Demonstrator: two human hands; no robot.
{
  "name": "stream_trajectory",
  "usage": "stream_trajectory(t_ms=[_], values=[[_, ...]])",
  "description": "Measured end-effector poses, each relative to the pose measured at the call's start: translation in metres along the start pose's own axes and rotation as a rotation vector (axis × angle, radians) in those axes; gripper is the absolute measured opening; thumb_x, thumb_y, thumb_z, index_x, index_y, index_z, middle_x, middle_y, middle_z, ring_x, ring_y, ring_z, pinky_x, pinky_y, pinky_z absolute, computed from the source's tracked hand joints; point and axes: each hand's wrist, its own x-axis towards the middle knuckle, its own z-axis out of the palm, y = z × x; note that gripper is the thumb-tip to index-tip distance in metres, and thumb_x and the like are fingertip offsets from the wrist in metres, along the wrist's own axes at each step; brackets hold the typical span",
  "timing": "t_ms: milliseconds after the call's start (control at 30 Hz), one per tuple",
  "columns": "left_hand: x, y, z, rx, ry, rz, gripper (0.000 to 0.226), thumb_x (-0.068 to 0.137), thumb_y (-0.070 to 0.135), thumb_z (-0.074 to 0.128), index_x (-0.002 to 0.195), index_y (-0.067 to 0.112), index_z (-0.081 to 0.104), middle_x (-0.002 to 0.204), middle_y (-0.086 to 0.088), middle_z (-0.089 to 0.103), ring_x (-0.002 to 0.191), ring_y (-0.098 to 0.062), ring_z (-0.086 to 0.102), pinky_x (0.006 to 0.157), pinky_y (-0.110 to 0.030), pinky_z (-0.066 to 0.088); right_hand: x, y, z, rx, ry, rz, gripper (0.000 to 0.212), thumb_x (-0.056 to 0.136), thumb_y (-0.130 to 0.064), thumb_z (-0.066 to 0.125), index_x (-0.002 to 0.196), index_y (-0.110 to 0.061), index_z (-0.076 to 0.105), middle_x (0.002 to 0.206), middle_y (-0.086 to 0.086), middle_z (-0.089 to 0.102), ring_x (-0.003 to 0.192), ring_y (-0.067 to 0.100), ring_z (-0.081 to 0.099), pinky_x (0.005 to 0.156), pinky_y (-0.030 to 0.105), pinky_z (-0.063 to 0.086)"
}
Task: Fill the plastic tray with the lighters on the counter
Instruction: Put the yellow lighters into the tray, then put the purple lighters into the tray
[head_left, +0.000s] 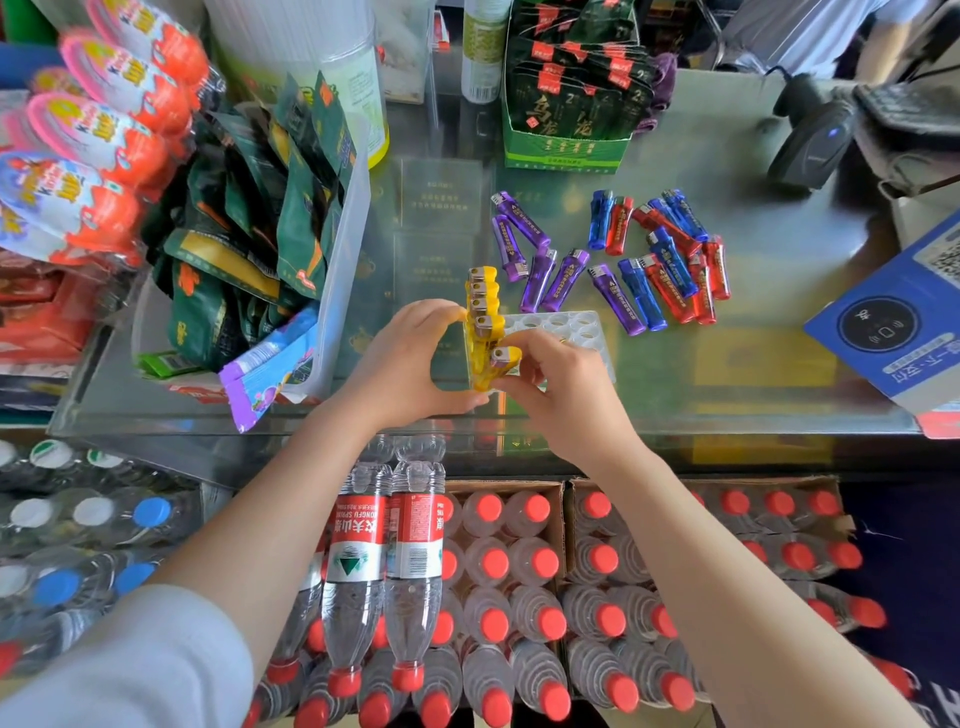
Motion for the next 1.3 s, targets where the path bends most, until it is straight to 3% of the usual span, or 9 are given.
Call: stream_trajectory(t_ms=[133, 367, 433, 567, 633, 767, 933, 1133, 1300], values=[[0.000, -0.001, 0.000, 0.001, -0.008, -0.013, 0.078, 0.065, 0.052, 0.072, 0.130, 0.019, 0.043, 0.137, 0.003, 0.042, 0.127, -0.014, 0.032, 0.101, -0.027, 0.027, 0.005, -0.002, 0.004, 0.044, -0.018, 0.091, 0.013, 0.075, -0.006, 0.069, 0.087, -0.004, 0.065, 0.059, -0.021, 0.041, 0.055, -0.001, 0.041, 0.060, 0.007, 0.035], [-0.001, 0.000, -0.002, -0.031, 0.002, -0.005, 0.083, 0.060, 0.060, 0.067, 0.128, 0.017, 0.045, 0.134, 0.001, 0.045, 0.125, -0.015, 0.035, 0.099, -0.022, 0.025, -0.003, 0.011, 0.018, 0.013, 0.046, 0.113, 0.005, 0.077, -0.001, 0.063, 0.078, -0.005, 0.066, 0.060, -0.022, 0.044, 0.054, -0.009, 0.048, 0.056, 0.003, 0.033], [-0.002, 0.002, -0.002, -0.025, 0.003, 0.003, 0.081, 0.062, 0.054, 0.072, 0.128, 0.017, 0.045, 0.135, 0.001, 0.044, 0.126, -0.016, 0.034, 0.099, -0.022, 0.025, -0.004, 0.015, 0.021, -0.018, 0.045, 0.105, 0.007, 0.079, 0.000, 0.061, 0.079, -0.006, 0.065, 0.067, -0.010, 0.051, 0.048, -0.006, 0.040, 0.053, 0.007, 0.033], [-0.003, 0.003, -0.002, -0.017, -0.007, -0.003, 0.078, 0.064, 0.050, 0.075, 0.128, 0.017, 0.044, 0.136, 0.001, 0.043, 0.126, -0.015, 0.034, 0.103, -0.029, 0.029, 0.000, 0.015, 0.021, -0.024, 0.022, 0.103, 0.022, 0.077, 0.009, 0.048, 0.089, -0.004, 0.062, 0.087, 0.008, 0.062, 0.062, 0.013, 0.040, 0.057, 0.018, 0.030], [-0.004, 0.004, -0.002, -0.023, -0.004, 0.000, 0.078, 0.063, 0.050, 0.075, 0.127, 0.018, 0.045, 0.135, 0.002, 0.043, 0.125, -0.015, 0.034, 0.102, -0.028, 0.030, 0.000, 0.016, 0.016, -0.011, 0.040, 0.091, 0.028, 0.075, 0.010, 0.044, 0.092, -0.004, 0.061, 0.094, 0.008, 0.062, 0.070, 0.014, 0.046, 0.061, 0.016, 0.034], [-0.004, 0.005, -0.005, -0.030, -0.008, -0.004, 0.075, 0.065, 0.046, 0.075, 0.128, 0.019, 0.044, 0.136, 0.003, 0.042, 0.126, -0.013, 0.032, 0.099, -0.024, 0.025, 0.013, 0.029, -0.002, -0.028, 0.225, 0.206, 0.021, 0.081, 0.003, 0.048, 0.095, -0.006, 0.060, 0.098, 0.009, 0.063, 0.073, 0.015, 0.048, 0.070, 0.029, 0.043], [-0.004, 0.004, -0.005, -0.019, -0.021, -0.013, 0.079, 0.063, 0.047, 0.075, 0.129, 0.018, 0.042, 0.136, 0.002, 0.041, 0.126, -0.013, 0.033, 0.103, -0.028, 0.027, 0.040, 0.049, -0.012, -0.159, 0.185, 0.357, 0.028, 0.089, -0.008, 0.044, 0.116, -0.009, 0.053, 0.122, 0.013, 0.052, 0.098, 0.028, 0.054, 0.076, 0.031, 0.041], [-0.004, 0.004, -0.004, -0.027, -0.031, -0.043, 0.094, 0.053, 0.073, 0.058, 0.131, 0.023, 0.041, 0.137, 0.006, 0.041, 0.126, -0.009, 0.031, 0.099, -0.025, 0.026, 0.071, 0.053, -0.007, -0.271, 0.170, 0.498, 0.024, 0.086, -0.032, 0.055, 0.097, -0.011, 0.055, 0.096, 0.010, 0.060, 0.088, 0.028, 0.052, 0.066, 0.035, 0.044], [-0.002, 0.004, -0.005, -0.034, -0.010, -0.038, 0.086, 0.058, 0.060, 0.074, 0.129, 0.022, 0.045, 0.136, 0.005, 0.043, 0.124, -0.008, 0.031, 0.096, -0.021, 0.024, 0.085, 0.052, -0.006, -0.185, 0.198, 0.648, 0.025, 0.083, -0.015, 0.055, 0.105, -0.005, 0.047, 0.090, 0.009, 0.055, 0.083, 0.031, 0.055, 0.065, 0.035, 0.043]])
